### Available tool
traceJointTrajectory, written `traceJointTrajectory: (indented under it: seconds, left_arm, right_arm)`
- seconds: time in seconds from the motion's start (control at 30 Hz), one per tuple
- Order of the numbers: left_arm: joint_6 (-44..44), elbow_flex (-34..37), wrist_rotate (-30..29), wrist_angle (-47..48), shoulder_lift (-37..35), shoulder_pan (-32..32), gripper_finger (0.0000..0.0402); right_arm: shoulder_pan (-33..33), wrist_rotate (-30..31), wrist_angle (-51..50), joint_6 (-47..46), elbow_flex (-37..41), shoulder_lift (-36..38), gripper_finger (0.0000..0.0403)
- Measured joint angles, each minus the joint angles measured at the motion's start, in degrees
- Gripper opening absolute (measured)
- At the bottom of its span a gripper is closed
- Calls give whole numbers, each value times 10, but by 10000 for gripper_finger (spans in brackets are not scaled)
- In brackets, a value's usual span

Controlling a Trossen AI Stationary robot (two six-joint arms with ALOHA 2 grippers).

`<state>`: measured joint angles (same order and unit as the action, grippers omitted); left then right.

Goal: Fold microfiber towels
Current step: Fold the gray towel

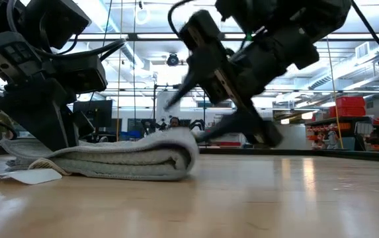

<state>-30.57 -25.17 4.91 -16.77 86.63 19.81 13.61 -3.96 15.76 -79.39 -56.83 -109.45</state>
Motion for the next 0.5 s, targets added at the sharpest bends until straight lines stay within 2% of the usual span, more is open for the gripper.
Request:
traceJointTrajectory:
  seconds: [0.17,0.3,0.4,0.5]
  left_arm:
    - [6,0,1,-4,0,0,122]
    - [7,0,1,-5,0,0,122]
    - [7,0,0,-6,0,0,122]
    - [5,0,0,-6,0,0,122]
  right_arm:
    - [14,69,74,83,-18,0,240]
    - [39,128,93,141,-29,0,247]
    - [51,145,46,107,-23,0,250]
    - [63,135,-71,33,-14,0,246]
